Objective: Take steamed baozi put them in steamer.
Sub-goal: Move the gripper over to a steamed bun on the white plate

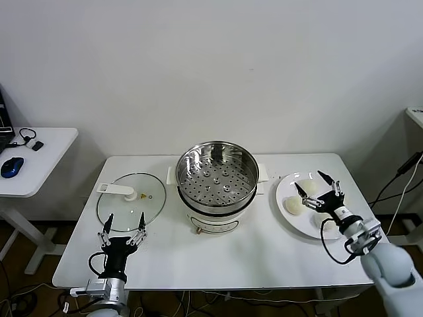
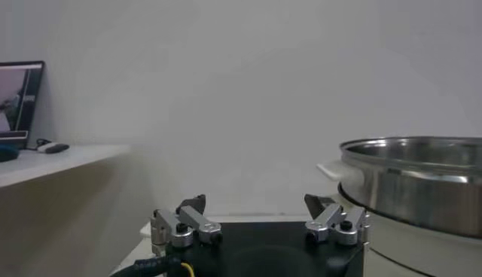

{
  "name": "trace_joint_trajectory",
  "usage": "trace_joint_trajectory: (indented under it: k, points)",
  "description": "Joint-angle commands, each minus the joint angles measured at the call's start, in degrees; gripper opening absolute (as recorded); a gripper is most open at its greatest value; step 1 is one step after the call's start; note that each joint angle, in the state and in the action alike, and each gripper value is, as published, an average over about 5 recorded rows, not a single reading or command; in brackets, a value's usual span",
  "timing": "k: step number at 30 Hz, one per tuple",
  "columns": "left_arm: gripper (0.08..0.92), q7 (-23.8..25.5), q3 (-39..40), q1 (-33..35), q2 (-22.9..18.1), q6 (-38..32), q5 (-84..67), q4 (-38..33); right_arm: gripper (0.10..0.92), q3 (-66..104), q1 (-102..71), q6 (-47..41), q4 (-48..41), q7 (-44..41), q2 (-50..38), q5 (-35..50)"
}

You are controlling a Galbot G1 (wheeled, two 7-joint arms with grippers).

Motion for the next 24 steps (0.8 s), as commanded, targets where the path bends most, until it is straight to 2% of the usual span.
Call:
trace_joint_trajectory:
  k: [1, 10, 19, 24]
  points:
    - [0.823, 0.8, -0.1, -0.5, 0.4, 0.4, -1.5, 0.2, 0.823, -8.7, 15.6, -3.7, -11.4, -19.7, -15.6, -3.7]
    - [0.823, 0.9, 0.0, -0.4, 0.8, 0.5, -2.4, -0.1, 0.823, -35.6, 43.5, -5.0, -21.3, -36.3, -19.0, -13.0]
    - [0.823, 0.7, -0.2, -0.4, 1.2, 0.9, -2.7, -0.8, 0.823, -67.6, 73.8, -0.6, -36.1, -45.0, -11.3, -18.6]
    - [0.823, 0.6, -0.2, -0.4, 1.1, 1.1, -2.5, -0.8, 0.823, -74.1, 80.1, 3.1, -46.2, -47.1, -4.3, -23.5]
